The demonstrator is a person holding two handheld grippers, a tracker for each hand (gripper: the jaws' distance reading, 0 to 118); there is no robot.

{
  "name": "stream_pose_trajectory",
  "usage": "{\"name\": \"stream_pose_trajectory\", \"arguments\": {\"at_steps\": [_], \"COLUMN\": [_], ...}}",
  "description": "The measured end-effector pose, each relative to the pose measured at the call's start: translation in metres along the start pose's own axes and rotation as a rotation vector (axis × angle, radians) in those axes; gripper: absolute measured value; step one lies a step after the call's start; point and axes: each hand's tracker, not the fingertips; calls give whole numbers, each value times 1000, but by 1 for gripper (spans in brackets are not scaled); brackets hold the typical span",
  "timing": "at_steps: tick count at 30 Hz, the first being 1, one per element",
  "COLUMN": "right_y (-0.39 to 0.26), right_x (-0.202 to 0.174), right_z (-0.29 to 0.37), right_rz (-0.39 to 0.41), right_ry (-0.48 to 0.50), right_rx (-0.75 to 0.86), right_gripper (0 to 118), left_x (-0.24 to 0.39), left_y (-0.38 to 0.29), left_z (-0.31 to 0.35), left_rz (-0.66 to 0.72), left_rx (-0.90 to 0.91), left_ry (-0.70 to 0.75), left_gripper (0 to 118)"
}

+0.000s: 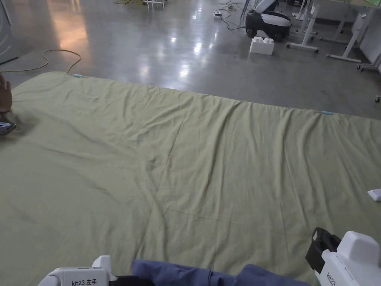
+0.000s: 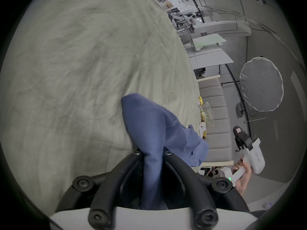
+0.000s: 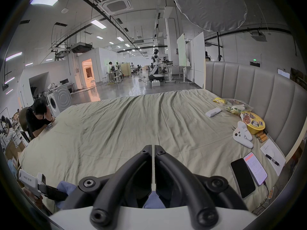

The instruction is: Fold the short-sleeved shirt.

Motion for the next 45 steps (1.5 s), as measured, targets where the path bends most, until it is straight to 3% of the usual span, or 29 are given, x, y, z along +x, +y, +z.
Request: {"name": "stream_pose_trajectory", "arguments": {"at_steps": [3, 7, 14, 20, 24, 36, 45], "right_y": [0, 3, 8, 9, 9, 6, 1], "right_x": [0, -1, -4, -12, -19, -15, -7], "right_z": [0, 0, -4, -11, -15, -21, -19], "right_rz": [-1, 2, 7, 13, 25, 21, 12], "right_ry": [0, 4, 21, 56, 81, 89, 72], "right_rx": [-2, 1, 9, 13, 12, 0, -11], "right_gripper": [3, 3, 3, 3, 3, 3, 3], "left_x": [17, 42, 73, 95, 111, 179, 210], "left_y": [1, 7, 30, 44, 43, 2, -35], "left_z": [8, 27, 90, 144, 144, 84, 4], "left_rz": [-103, -143, -257, -360, -403, -523, -594], "left_rx": [11, 57, 156, 227, 234, 188, 70], "left_ry": [67, 68, 226, 529, 647, 619, 550], "left_gripper": [13, 13, 13, 13, 13, 13, 13]}}
